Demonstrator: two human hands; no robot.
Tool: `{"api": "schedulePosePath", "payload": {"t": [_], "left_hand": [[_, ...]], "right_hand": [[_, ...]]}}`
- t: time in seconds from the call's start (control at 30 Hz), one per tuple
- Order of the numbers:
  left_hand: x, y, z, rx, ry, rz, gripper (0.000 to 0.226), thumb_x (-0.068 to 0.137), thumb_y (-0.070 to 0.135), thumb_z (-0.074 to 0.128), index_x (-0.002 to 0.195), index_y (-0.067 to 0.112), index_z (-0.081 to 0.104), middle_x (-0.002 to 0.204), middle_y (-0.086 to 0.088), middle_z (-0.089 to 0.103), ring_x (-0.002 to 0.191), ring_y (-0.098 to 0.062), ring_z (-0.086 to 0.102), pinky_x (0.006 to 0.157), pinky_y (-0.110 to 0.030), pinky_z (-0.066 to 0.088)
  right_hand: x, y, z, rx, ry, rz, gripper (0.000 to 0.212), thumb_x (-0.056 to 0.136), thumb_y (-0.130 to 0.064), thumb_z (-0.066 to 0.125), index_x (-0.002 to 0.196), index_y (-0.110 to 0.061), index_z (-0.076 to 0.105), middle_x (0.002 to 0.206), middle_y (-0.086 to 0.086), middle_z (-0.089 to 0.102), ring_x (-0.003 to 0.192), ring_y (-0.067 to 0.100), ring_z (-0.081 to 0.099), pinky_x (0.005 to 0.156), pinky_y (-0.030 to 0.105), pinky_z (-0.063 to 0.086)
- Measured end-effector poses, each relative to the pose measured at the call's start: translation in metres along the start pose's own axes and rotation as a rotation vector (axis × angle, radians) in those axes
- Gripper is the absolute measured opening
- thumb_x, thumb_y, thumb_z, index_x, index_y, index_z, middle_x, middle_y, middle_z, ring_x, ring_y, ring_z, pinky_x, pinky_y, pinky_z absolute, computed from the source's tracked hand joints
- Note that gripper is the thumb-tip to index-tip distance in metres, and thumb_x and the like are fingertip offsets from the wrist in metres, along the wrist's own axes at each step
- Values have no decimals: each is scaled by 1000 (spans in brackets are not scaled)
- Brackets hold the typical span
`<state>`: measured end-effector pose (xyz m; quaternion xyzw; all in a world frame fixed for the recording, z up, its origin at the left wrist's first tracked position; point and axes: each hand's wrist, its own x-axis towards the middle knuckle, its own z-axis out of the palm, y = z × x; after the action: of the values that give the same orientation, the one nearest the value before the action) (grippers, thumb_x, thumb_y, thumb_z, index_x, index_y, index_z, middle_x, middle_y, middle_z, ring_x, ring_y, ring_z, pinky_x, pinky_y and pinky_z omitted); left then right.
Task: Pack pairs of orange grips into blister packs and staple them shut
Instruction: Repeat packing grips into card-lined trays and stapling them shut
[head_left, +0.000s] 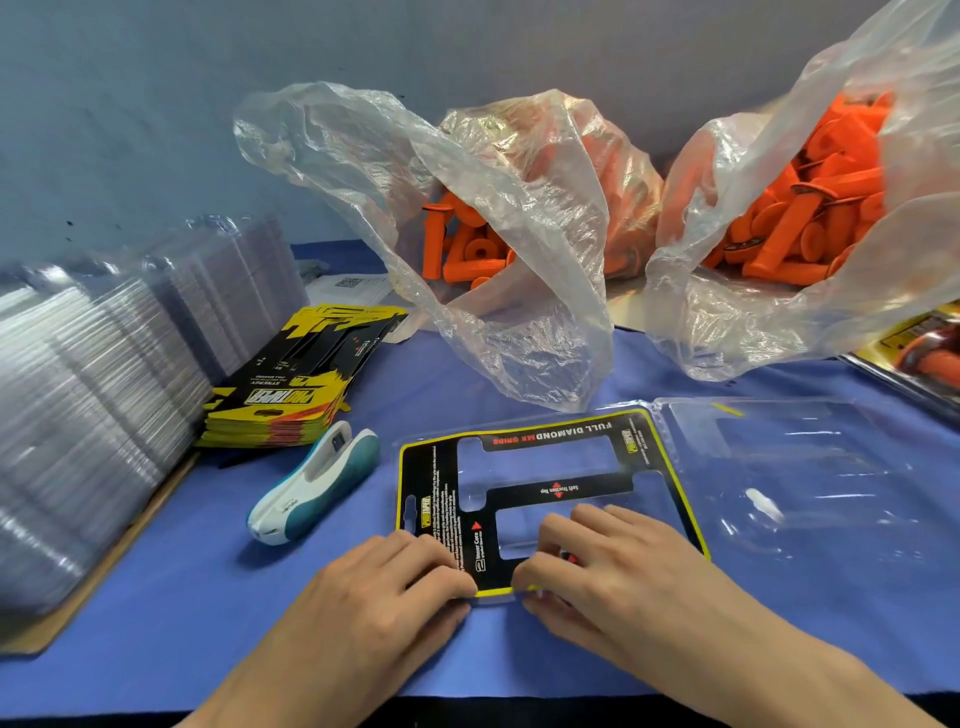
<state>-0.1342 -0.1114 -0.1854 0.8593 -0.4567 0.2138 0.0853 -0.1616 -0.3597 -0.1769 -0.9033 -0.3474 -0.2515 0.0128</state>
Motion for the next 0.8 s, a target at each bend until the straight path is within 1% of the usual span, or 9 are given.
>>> {"api": "schedulePosePath", "payload": {"t": [0.1, 0.23, 0.33, 0.4, 0.5, 0.57, 0.63, 0.7, 0.8], "left_hand": [[-1, -2, 0, 9, 0, 7, 18, 97, 34, 55, 92, 26, 70, 87, 9, 61, 74, -14, 59, 64, -26, 49], [-3, -3, 1, 1, 1, -9, 18, 98, 36, 53, 94, 28, 69, 86, 10, 58, 70, -12, 54, 63, -24, 44], [-4, -4, 0, -12, 3, -14, 17, 97, 37, 54, 94, 29, 68, 86, 10, 59, 70, -12, 55, 61, -26, 46], [-4, -5, -1, -17, 1, -13, 16, 96, 36, 55, 93, 28, 69, 86, 10, 59, 69, -13, 56, 59, -27, 48], [-2, -4, -5, -11, -4, -15, 17, 94, 36, 56, 90, 28, 71, 84, 10, 60, 66, -12, 55, 58, -25, 46], [0, -3, -8, -15, -10, -14, 17, 92, 37, 57, 88, 28, 72, 82, 11, 60, 64, -13, 55, 57, -24, 44], [1, -3, -10, -24, -17, -3, 17, 90, 39, 60, 87, 28, 72, 82, 11, 60, 65, -13, 55, 58, -25, 45], [2, -3, -12, -37, -20, -5, 19, 87, 44, 63, 90, 27, 72, 86, 10, 62, 70, -13, 58, 61, -28, 47], [6, 0, -12, -52, 11, -52, 29, 88, 49, 61, 98, 25, 73, 95, 6, 63, 79, -14, 60, 72, -29, 47]], "right_hand": [[-8, 8, -3, 12, -13, 3, 13, 96, -39, 54, 89, -32, 64, 80, -10, 52, 65, 14, 51, 55, 28, 46], [-20, 22, -14, 10, -27, 56, 24, 98, -49, 50, 89, -33, 65, 78, -12, 52, 66, 14, 54, 59, 29, 47], [-29, 31, -24, 48, -26, 138, 30, 103, -47, 41, 88, -32, 63, 76, -14, 53, 66, 12, 53, 63, 28, 43], [-33, 35, -31, 85, -23, 187, 31, 105, -43, 37, 90, -32, 62, 79, -16, 55, 68, 9, 53, 65, 26, 41], [-36, 38, -37, 188, 15, 248, 29, 105, -43, 36, 93, -34, 60, 83, -21, 55, 67, 3, 49, 66, 21, 39], [-38, 41, -39, 259, 54, 273, 28, 105, -43, 35, 94, -34, 60, 83, -21, 55, 68, 4, 49, 68, 21, 40], [-42, 46, -39, 285, 87, 294, 27, 104, -40, 39, 94, -31, 62, 86, -20, 56, 75, 7, 53, 72, 23, 41], [-47, 52, -40, 252, 90, 335, 25, 102, -38, 41, 97, -29, 64, 94, -19, 58, 84, 7, 55, 77, 25, 42], [-57, 58, -39, 174, 59, 386, 25, 99, -37, 42, 105, -29, 65, 104, -19, 61, 96, 10, 59, 85, 25, 41]]}}
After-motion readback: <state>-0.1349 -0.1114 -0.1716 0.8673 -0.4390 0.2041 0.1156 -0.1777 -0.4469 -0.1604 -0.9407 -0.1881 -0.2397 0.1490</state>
